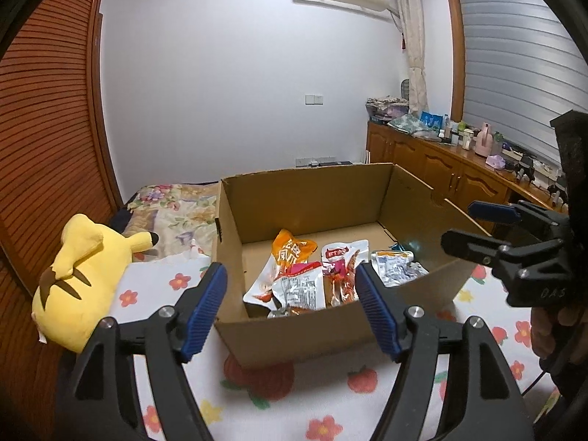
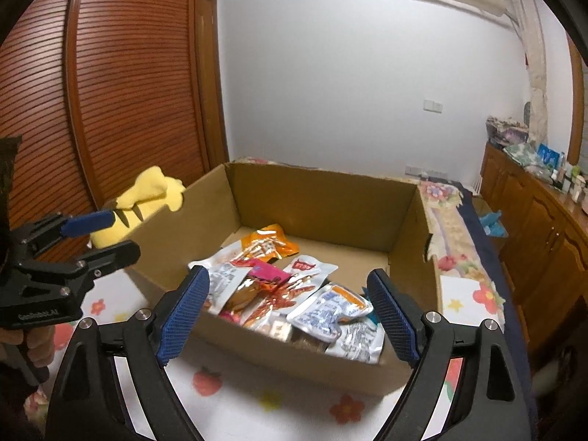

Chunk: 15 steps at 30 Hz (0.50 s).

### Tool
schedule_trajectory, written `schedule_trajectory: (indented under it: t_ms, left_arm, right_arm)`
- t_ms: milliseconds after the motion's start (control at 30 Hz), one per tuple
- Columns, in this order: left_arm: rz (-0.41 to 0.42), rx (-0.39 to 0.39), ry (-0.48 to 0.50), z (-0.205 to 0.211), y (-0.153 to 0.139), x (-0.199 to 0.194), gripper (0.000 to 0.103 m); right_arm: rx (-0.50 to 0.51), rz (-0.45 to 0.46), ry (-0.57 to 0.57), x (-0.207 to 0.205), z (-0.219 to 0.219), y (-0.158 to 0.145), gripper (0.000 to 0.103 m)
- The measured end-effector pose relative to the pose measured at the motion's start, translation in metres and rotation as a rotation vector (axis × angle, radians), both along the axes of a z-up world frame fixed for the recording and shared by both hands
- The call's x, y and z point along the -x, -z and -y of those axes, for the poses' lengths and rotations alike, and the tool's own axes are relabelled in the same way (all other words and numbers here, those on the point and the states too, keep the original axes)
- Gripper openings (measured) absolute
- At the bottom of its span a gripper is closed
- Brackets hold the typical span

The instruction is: Organize snacks

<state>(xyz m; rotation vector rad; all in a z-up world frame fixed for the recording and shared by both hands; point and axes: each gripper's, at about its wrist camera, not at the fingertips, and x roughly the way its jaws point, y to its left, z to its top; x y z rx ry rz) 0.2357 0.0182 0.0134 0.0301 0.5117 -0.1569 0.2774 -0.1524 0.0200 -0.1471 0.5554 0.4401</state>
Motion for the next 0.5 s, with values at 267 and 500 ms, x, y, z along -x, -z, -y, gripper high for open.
schedule_trajectory:
  t_ms: [267, 500]
  left_arm:
    - [0.056, 0.005, -0.006, 0.003, -0.019, 0.037, 0.093]
    - [0.089, 0.008, -0.05, 0.003, -0.032, 0.063, 0.099]
  right_arm:
    - [-0.038, 0.061, 0.014, 0.043, 0.009, -0.024, 0.092]
    - [-0.053, 0.111, 0.042, 0.068, 0.015, -0.038, 0.099]
